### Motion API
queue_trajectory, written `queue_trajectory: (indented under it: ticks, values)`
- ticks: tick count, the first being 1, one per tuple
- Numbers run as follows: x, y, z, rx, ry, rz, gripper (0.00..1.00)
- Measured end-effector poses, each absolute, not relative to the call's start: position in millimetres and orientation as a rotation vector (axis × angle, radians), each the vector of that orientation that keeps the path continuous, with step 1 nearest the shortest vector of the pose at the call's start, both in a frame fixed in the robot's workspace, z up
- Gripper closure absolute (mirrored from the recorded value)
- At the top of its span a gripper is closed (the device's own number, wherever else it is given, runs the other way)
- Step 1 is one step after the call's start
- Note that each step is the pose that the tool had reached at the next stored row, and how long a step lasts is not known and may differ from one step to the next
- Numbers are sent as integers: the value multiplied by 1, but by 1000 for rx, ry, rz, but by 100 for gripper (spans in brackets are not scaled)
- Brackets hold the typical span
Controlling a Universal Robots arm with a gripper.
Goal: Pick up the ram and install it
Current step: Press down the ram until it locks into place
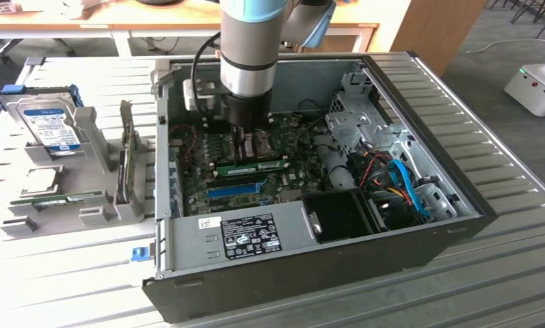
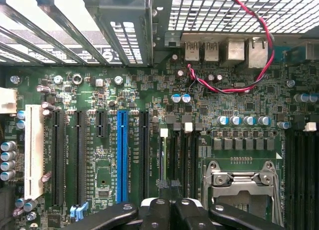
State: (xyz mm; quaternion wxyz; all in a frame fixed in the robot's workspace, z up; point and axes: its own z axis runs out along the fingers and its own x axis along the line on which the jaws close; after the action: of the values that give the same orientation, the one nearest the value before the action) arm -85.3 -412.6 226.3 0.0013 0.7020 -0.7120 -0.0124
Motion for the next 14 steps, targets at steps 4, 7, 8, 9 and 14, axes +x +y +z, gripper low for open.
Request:
queue_trajectory:
  ticks: [4, 7, 8, 9, 14]
  values:
    - [-85, -413, 231, 2204, -2235, -39, 89]
    - [-85, -413, 236, 2203, -2235, -39, 89]
    - [-85, -413, 238, 2203, -2235, -39, 89]
    - [-85, -413, 240, 2203, -2235, -39, 89]
    - [-85, -413, 252, 2203, -2235, -40, 89]
